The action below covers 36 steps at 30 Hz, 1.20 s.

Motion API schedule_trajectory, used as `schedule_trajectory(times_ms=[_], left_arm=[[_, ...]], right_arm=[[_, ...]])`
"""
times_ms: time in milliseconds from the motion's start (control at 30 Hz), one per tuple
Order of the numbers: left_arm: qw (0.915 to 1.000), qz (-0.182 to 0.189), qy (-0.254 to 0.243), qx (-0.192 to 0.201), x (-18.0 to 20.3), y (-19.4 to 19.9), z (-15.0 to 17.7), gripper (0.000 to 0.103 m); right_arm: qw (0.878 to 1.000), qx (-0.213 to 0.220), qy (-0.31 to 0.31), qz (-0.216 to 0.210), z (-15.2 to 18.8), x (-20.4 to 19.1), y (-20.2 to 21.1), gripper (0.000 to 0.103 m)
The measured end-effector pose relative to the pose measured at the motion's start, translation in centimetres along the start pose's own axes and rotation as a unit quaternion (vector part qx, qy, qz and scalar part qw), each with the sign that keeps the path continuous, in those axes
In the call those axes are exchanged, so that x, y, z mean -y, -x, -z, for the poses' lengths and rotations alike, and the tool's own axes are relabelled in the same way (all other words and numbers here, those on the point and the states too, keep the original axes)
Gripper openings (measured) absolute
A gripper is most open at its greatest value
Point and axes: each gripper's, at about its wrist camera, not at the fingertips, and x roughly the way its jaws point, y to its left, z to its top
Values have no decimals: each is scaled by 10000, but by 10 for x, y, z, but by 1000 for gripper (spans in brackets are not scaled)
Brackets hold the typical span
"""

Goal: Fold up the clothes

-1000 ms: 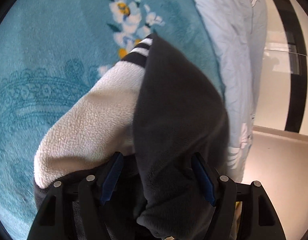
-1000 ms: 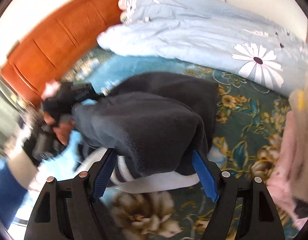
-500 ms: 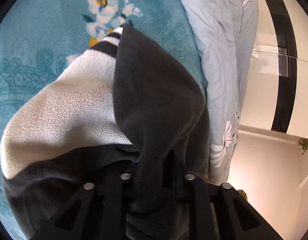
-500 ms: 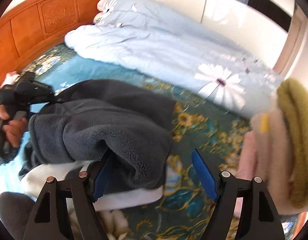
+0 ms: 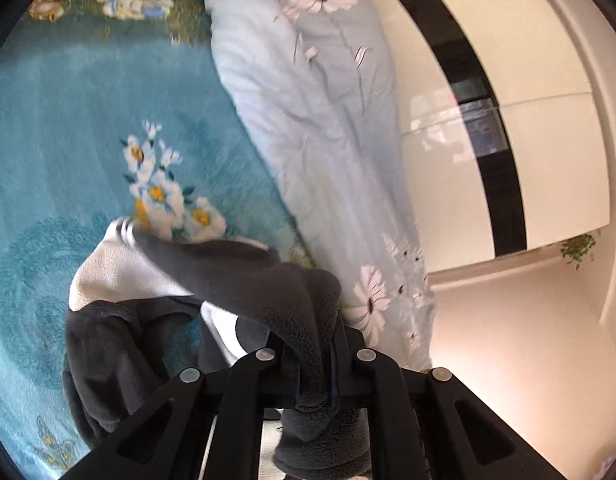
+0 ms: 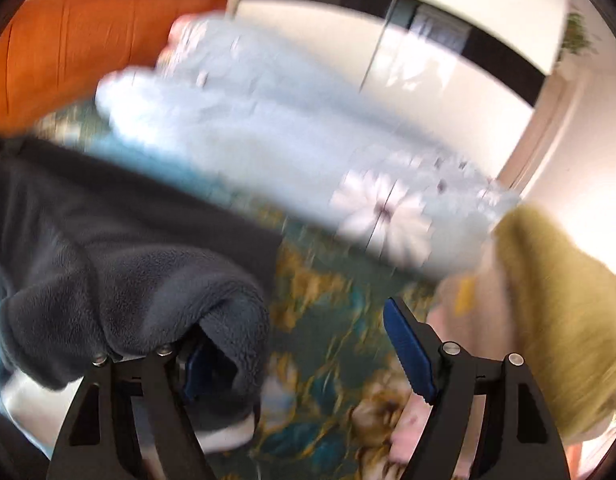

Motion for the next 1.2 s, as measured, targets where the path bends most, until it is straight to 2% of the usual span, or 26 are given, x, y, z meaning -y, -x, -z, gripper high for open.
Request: schedule_trajectory(times_ms=[100, 233, 333, 467, 533, 633, 800, 900, 933, 1067, 1200], left_arm=[[9985, -22, -391, 385, 38, 37, 1, 9], [9901, 238, -854, 1083, 85, 94, 9, 9], [9787, 344, -1219, 1618, 118, 145, 19, 9], [9553, 554, -1774, 2300, 154, 211, 43, 10], [9427, 704, -2002, 2575, 169, 242, 59, 10], [9263, 734, -2283, 2907, 187, 280, 83, 10], [9131, 673, -2541, 3118, 199, 319, 128, 10], [9003, 648, -2714, 3341, 208, 335, 147, 10], [9013, 497, -2746, 3314, 210, 333, 147, 10], [9091, -279, -2738, 3126, 198, 310, 127, 10], [9344, -893, -2080, 2752, 140, 270, 85, 10]], right_arm=[[9973, 729, 91, 72, -34, 7, 30, 78], [9870, 1598, -90, 124, -81, 21, 80, 78], [9732, 2285, -222, 103, -110, 35, 130, 78], [9502, 3110, -175, 69, -133, 49, 200, 78], [9396, 3419, -169, 16, -137, 58, 228, 78], [9233, 3834, -202, -67, -134, 71, 266, 78], [8971, 4392, -396, -286, -105, 95, 324, 78], [8869, 4562, -433, -587, -98, 112, 347, 78], [8863, 4566, -373, -672, -98, 112, 349, 78], [9017, 4227, 99, -899, -102, 87, 323, 78], [9254, 3585, 398, -1159, -102, 45, 252, 78]])
